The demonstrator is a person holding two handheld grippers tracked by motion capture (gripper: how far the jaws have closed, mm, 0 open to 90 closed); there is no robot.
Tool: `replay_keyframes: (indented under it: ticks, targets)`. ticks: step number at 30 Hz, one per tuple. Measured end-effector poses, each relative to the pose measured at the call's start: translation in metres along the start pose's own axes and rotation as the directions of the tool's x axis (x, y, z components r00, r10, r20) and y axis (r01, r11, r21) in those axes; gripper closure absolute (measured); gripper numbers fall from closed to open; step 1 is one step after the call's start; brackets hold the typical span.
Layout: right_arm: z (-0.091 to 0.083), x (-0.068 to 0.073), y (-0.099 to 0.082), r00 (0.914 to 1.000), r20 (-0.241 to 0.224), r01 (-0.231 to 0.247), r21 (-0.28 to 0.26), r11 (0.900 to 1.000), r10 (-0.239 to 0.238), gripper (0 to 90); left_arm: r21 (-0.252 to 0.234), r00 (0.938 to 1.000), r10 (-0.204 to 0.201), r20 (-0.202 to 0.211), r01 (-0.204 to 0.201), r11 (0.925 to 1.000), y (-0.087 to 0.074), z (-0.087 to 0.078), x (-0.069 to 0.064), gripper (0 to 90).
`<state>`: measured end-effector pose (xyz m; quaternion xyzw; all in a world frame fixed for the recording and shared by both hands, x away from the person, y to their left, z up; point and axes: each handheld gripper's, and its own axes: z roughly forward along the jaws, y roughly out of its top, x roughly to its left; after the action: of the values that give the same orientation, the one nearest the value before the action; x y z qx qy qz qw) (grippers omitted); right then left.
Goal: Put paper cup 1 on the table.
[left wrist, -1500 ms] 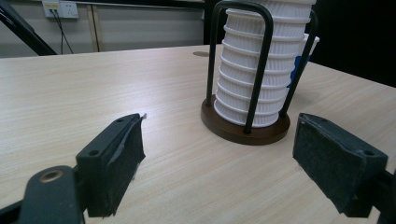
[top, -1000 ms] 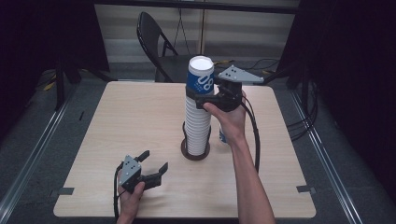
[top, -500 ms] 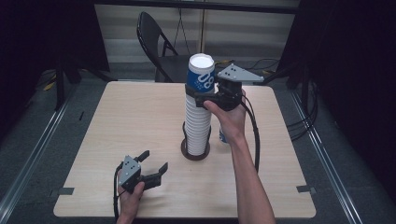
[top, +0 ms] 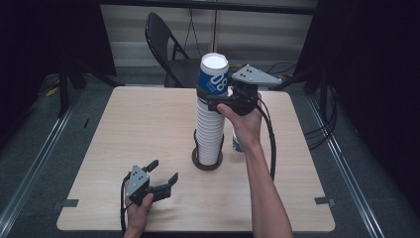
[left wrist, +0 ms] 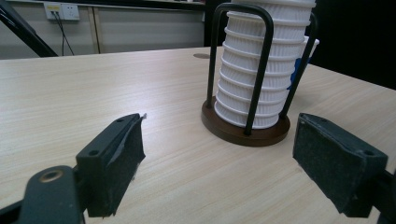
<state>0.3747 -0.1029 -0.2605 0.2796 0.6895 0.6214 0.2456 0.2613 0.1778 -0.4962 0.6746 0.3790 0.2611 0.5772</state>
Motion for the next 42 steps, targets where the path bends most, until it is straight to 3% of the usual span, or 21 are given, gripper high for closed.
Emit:
replay_keyframes:
  ticks: [28,35,42]
  targets:
    - [-0.008,-0.001,0.025,0.999,-0.029,-0.036,-0.086,0.9956,0.033,19.5,0.002,1.0,0.009,0.003,-0.009,1.0,0.0,0.0,-0.001,16.1]
    - [-0.015,-0.003,0.032,0.9965,-0.038,-0.079,-0.14,0.9869,0.074,19.8,0.002,0.9999,0.015,0.002,-0.015,0.9999,0.0,0.0,-0.001,16.1]
    - [-0.025,-0.004,0.038,0.9969,-0.031,-0.077,-0.161,0.9839,0.073,19.9,0.001,0.9999,0.014,0.0,-0.014,0.9999,0.0,0.0,-0.001,16.2]
